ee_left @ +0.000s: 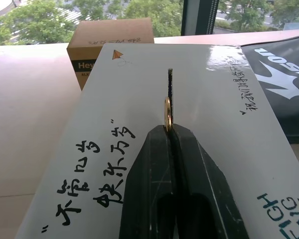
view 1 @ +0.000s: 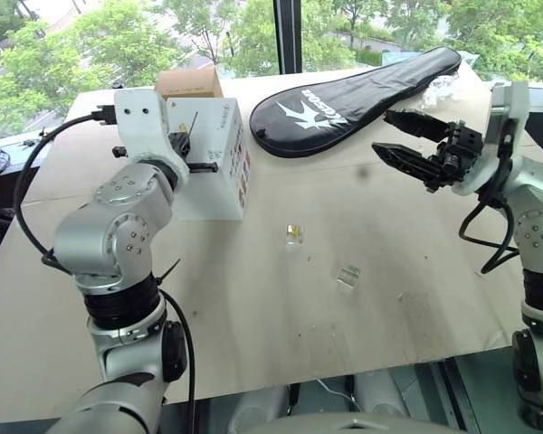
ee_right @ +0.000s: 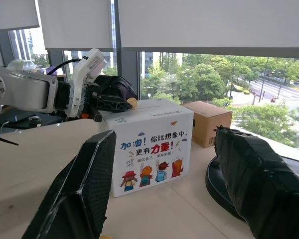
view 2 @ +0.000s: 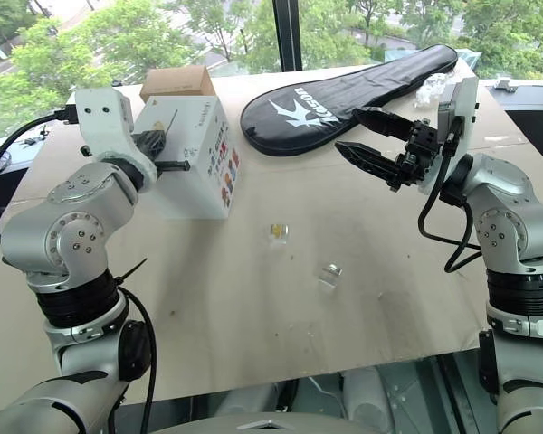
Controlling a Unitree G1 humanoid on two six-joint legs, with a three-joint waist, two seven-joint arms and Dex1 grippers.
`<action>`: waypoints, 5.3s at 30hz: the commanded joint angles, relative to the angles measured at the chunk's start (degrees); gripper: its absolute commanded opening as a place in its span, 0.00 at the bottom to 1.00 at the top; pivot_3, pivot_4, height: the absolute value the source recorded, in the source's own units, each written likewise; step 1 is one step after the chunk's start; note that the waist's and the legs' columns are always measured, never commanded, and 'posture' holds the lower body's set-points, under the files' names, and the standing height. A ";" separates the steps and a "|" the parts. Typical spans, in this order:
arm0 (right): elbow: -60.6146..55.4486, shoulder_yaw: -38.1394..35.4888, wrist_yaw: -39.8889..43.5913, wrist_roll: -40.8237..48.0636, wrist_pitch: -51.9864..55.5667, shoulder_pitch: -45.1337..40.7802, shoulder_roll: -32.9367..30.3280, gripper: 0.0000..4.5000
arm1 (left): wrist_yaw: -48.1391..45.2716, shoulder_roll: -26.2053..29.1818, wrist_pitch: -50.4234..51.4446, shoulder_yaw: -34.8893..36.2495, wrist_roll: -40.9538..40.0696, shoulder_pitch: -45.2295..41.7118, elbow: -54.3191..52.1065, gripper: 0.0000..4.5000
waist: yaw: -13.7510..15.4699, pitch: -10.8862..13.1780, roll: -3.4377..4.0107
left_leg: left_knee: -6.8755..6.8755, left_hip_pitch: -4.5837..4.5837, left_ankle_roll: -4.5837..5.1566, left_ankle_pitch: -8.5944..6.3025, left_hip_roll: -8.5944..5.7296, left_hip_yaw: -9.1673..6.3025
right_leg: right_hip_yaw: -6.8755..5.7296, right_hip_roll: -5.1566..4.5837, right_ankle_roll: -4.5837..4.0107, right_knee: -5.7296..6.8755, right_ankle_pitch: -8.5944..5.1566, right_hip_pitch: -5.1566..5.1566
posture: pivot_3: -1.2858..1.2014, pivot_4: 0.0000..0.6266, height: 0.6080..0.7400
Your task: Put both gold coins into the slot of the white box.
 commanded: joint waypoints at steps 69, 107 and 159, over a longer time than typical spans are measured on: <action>-5.34 -2.56 -2.34 1.28 -1.73 3.46 2.73 0.76 | -6.93 -2.86 8.58 -0.18 10.89 -7.79 4.58 0.50 | 0.00 -0.20 0.15 | 0.02 0.21 -0.02 0.00 0.02 0.04 | 0.07 0.06 0.01 0.10 0.00 0.12 | 0.52 0.24 1.00; -3.00 31.77 -25.57 -35.68 7.70 8.93 24.33 0.76 | -58.22 22.49 -26.69 20.84 -17.79 56.19 -17.84 0.50 | -0.14 -0.08 -0.08 | -0.37 0.19 -0.42 -0.17 0.76 0.56 | -0.43 0.49 -0.76 -0.06 0.46 -0.56 | 0.52 0.24 1.00; -12.73 7.00 -24.75 17.52 27.88 3.59 41.01 0.00 | -20.96 -3.01 -35.66 2.90 -68.23 34.47 -13.65 0.51 | -0.81 -0.15 -0.17 | -0.29 0.20 -0.45 -0.18 0.82 0.55 | -0.42 0.53 -0.78 -0.02 0.49 -0.57 | 0.52 0.24 1.00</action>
